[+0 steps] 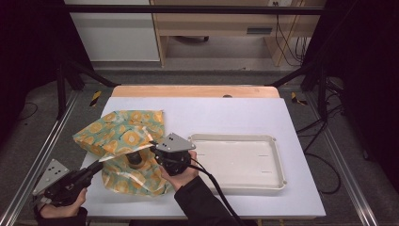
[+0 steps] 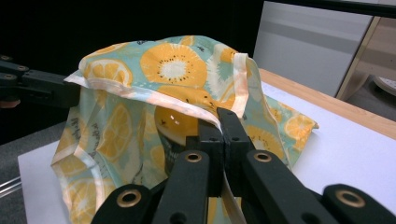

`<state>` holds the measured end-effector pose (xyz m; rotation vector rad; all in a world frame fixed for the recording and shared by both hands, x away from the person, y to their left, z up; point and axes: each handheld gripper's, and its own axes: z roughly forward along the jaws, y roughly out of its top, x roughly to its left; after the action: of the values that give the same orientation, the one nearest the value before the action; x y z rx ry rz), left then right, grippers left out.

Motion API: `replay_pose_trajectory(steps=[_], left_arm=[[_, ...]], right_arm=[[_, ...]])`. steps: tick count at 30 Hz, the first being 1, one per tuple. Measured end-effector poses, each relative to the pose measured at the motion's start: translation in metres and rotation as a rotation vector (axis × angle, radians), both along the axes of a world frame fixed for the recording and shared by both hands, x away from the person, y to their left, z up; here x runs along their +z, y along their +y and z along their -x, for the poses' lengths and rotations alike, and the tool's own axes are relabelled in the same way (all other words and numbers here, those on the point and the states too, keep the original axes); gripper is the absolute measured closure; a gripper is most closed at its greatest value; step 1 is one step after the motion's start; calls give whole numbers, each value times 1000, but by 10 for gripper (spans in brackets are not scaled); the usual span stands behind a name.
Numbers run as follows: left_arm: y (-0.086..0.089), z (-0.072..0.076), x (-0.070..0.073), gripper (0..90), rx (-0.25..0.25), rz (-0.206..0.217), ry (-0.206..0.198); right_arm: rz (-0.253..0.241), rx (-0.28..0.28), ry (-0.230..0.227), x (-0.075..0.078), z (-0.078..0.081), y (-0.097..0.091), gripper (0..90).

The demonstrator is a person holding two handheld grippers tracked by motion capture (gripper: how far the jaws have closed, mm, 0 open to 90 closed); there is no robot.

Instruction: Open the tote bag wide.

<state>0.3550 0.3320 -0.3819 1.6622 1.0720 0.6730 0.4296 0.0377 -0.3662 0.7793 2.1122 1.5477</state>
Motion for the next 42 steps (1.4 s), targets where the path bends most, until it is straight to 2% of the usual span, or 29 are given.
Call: replay_pose_trajectory(steps=[4, 8, 14, 20, 28, 34, 37, 41, 42], left_arm=[[3, -3, 6, 900, 20, -1, -17], [6, -8, 11, 900, 39, 11, -17], [6, -18, 16, 900, 61, 4, -21], [7, -36, 17, 900, 93, -11, -10], [5, -67, 7, 900, 126, -15, 23], [3, -80, -5, 900, 127, -20, 37], [4, -86, -12, 900, 138, -44, 61], [5, -92, -19, 900, 151, -65, 93], [5, -94, -21, 900, 157, -70, 99]], right_arm=[[-2, -13, -4, 3, -7, 5, 897], [-13, -25, -5, 6, -14, 13, 897], [-29, -44, -2, 9, -23, 18, 897], [-35, -71, 4, 6, -33, 23, 897], [3, -119, 38, -10, -52, 33, 897], [35, -146, 52, -21, -59, 39, 897], [64, -152, 49, -25, -60, 43, 897], [70, -166, 70, -30, -66, 45, 897], [87, -175, 74, -33, -68, 46, 897]])
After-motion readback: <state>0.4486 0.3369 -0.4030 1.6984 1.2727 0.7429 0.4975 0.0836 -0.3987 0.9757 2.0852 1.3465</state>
